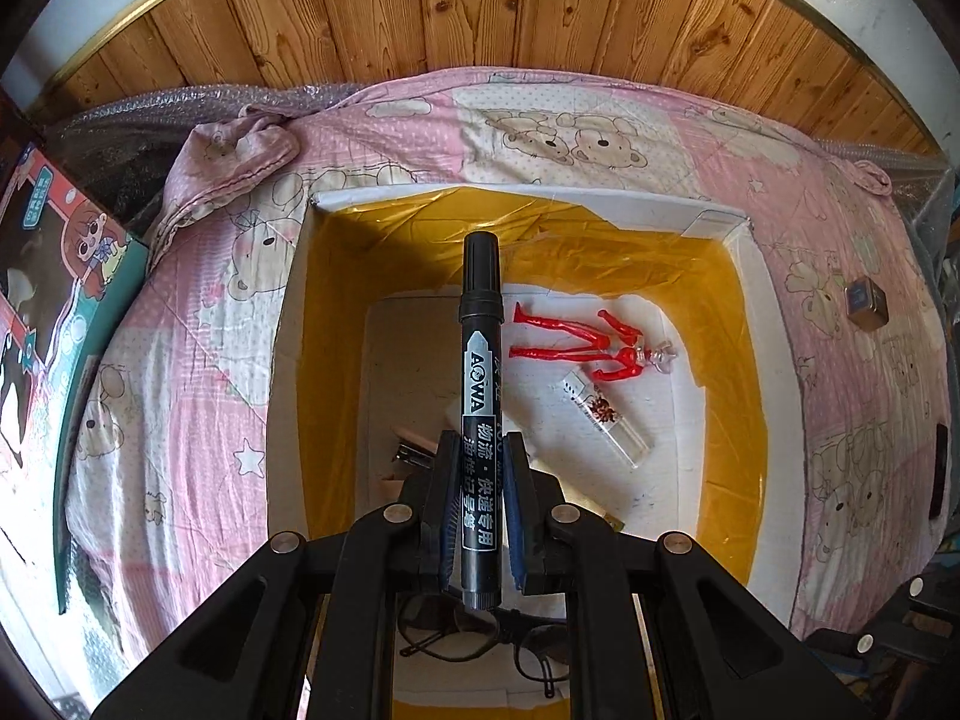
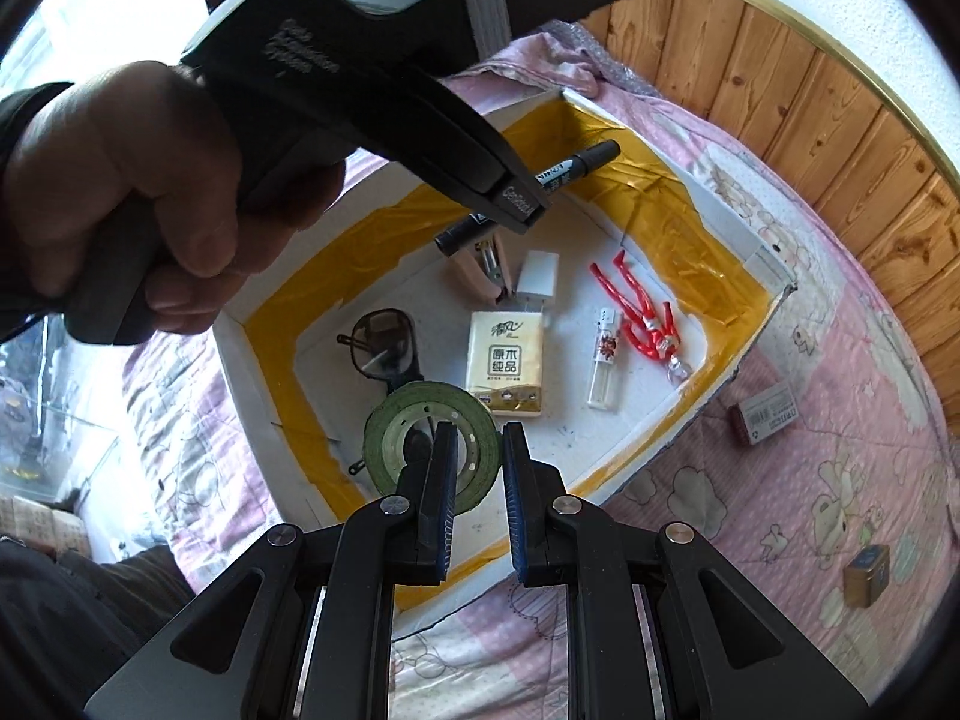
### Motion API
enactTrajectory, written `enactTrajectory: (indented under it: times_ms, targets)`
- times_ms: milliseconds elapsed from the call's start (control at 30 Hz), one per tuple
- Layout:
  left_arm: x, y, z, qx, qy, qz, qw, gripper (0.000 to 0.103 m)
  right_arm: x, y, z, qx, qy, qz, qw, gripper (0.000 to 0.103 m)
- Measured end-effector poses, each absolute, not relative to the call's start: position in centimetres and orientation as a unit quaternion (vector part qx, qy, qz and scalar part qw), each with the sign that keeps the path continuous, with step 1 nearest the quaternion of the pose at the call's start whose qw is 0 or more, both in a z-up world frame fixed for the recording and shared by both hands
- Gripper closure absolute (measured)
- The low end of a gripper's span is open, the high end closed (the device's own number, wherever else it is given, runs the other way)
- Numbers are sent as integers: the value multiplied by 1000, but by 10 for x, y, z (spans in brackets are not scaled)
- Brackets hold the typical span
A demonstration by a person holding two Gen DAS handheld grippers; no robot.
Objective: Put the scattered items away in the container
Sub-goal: 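Lower the black marker into the box with the left tool while the right tool holds the tape above it, then open the right tool to drop the green tape roll while the left tool withdraws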
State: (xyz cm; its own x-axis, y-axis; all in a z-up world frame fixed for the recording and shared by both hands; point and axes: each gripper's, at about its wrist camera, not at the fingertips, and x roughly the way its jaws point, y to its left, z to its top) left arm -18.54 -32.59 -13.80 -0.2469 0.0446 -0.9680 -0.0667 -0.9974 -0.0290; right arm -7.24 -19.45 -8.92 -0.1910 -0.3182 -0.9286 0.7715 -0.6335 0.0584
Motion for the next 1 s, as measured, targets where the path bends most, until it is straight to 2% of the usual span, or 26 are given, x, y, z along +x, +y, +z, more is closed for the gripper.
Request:
enactTrajectory:
  times_ms: [367,833,933,967,1000]
  targets:
    - [-211,-327,-157,-648,71,753,89,89,-58,-209,-94,492,294,-724,384,88]
    - [-233,-335,-179,-668,121,730,79,88,-61,-216,-106,485,335,-713,380,87]
    - [-235,-342,-177,-669,90,734,79,84,-66,-209,-107,494,312,-724,368,86]
    - [-234,-343,-174,-666,79,737,83,71,-69,-205,-106,500,298,-726,366,86]
    - [-232,-344,-170,-662,73,742,82,64,-70,-202,-105,506,283,-729,364,86]
